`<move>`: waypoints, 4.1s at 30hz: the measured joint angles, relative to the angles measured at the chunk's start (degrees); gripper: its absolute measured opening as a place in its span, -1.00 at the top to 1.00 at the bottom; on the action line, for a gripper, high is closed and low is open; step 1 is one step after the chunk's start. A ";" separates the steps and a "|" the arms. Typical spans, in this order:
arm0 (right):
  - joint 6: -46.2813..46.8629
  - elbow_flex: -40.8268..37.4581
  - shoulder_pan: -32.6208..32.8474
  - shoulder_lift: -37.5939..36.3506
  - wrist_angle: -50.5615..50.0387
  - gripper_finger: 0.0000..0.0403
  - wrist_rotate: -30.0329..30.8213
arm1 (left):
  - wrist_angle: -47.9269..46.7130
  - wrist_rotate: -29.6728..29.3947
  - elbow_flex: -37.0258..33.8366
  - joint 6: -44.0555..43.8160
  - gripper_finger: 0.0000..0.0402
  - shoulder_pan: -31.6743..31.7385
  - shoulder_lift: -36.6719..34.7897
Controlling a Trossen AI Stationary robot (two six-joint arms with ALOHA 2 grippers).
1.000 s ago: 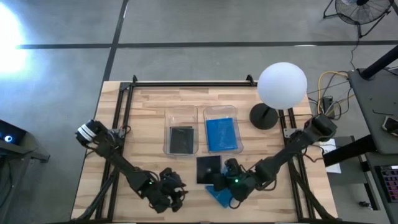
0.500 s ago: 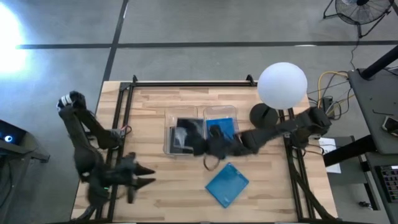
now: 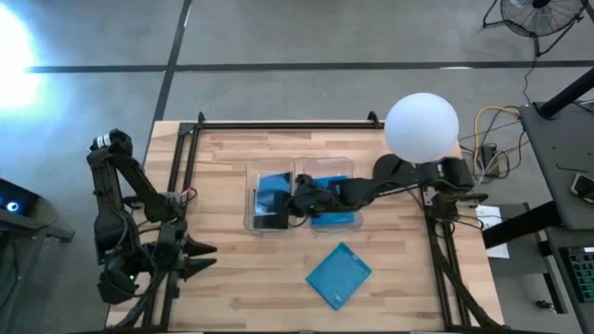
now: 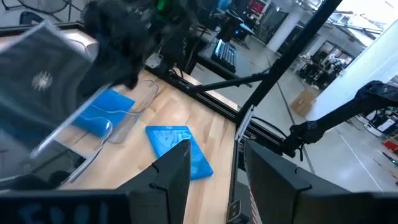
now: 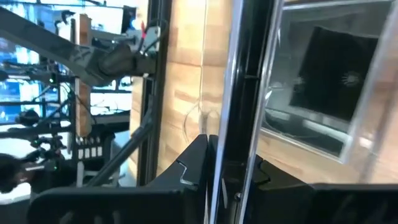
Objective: Pick & place jewel cases by type
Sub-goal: Put the black cd case into the left transparent bin, then put the blue cd case into the right transparent bin
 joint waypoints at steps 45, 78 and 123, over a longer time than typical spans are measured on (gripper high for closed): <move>-84.92 51.19 -16.35 30.43 -57.45 0.75 -36.91 | -0.85 -9.72 0.00 -9.95 0.34 1.19 -1.42; -50.89 52.86 3.34 20.11 -73.59 -0.28 5.04 | -5.45 -2.71 -0.11 -8.49 0.34 2.18 -0.33; -11.07 12.32 30.88 19.26 -50.24 -0.12 -3.34 | 37.79 41.04 -20.90 -3.86 0.34 31.16 21.00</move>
